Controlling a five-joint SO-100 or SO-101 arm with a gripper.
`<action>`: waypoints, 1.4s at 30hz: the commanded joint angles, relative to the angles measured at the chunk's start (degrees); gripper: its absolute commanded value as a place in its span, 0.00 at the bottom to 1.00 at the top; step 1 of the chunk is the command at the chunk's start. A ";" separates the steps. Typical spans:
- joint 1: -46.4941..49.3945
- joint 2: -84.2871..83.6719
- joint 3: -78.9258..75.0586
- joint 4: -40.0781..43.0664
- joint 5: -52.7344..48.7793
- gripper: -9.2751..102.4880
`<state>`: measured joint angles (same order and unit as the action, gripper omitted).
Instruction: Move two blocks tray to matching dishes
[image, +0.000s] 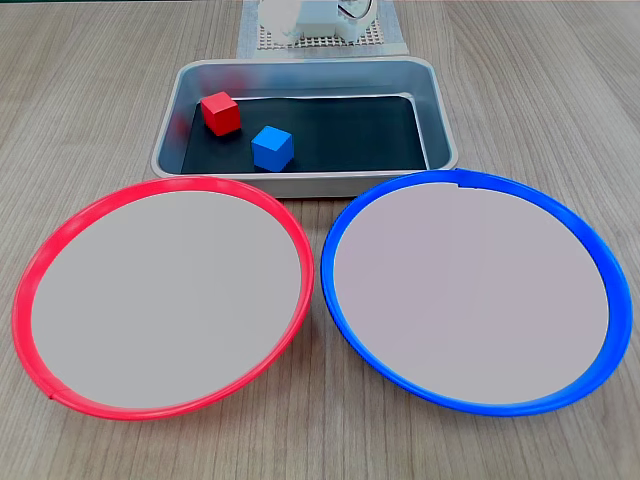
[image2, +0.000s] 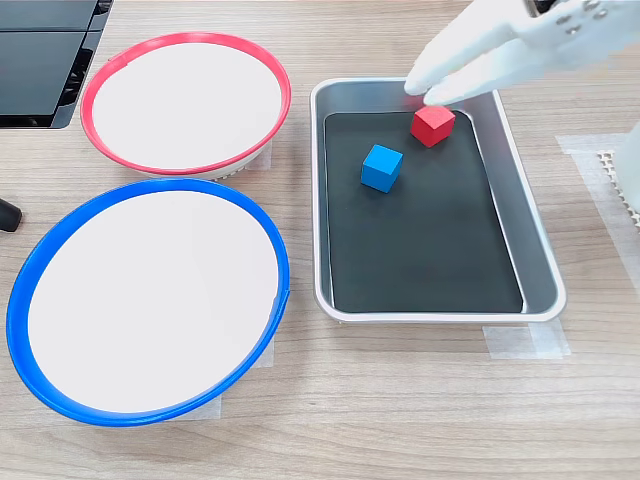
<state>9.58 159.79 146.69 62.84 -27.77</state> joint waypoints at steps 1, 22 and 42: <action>1.93 -9.23 -7.82 5.80 -29.71 0.08; 4.31 -54.67 -16.79 -13.01 -62.05 0.23; -20.21 -64.95 -56.25 -5.36 -16.96 0.08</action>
<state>-6.94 98.17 97.29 60.82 -52.91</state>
